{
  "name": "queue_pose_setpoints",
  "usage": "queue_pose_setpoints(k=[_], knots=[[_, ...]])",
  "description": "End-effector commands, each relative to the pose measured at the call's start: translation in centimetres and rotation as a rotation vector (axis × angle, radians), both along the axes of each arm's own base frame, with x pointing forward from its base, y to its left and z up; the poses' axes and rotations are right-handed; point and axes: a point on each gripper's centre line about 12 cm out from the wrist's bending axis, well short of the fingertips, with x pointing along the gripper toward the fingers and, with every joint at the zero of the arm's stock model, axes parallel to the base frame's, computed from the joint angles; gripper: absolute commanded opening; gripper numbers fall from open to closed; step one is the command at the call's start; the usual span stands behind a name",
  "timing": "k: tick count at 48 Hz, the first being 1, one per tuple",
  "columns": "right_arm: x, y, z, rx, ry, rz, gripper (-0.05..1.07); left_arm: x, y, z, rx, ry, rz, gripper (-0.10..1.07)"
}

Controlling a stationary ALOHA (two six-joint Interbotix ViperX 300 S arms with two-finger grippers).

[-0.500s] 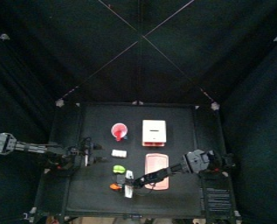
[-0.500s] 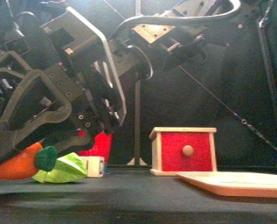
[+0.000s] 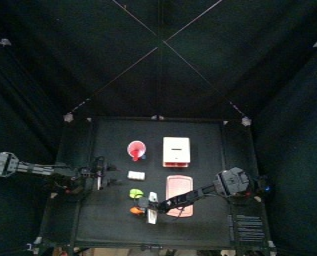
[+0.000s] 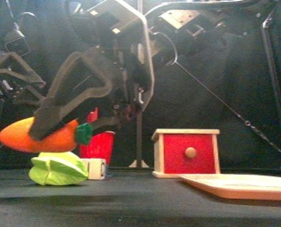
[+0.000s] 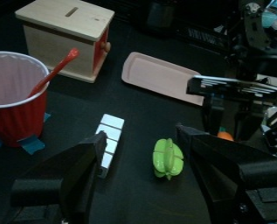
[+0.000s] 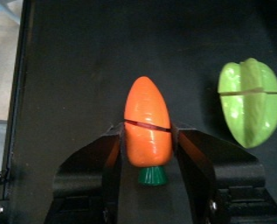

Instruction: Place carrot on plate

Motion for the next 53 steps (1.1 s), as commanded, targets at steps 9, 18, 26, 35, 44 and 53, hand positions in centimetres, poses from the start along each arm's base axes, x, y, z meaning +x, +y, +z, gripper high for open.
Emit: queue_pose_setpoints(k=[9,18,26,35,44,53], knots=[[-3.9,-2.5,4.8,-0.028,-0.036,-0.114,0.61,0.4,0.1,0.8,-0.003,-0.028,0.005,0.97],[-7.5,-4.4,5.2,-0.062,0.003,-0.207,0.61,0.4,0.1,0.8,-0.004,-0.028,0.005,0.97],[-10.3,-5.3,5.8,-0.041,0.040,-0.319,0.61,0.4,0.1,0.8,-0.012,-0.026,0.010,0.97],[-12.6,-5.0,5.2,-0.041,0.120,-0.431,0.61,0.3,0.1,0.7,-0.032,-0.024,0.021,0.97],[-14.5,-3.8,3.9,-0.074,0.214,-0.547,0.61,0.2,0.1,0.4,-0.036,-0.016,0.022,0.97],[-16.0,-3.3,3.4,-0.095,0.218,-0.675,0.61,0.2,0.1,0.4,-0.036,-0.016,0.022,0.97]])
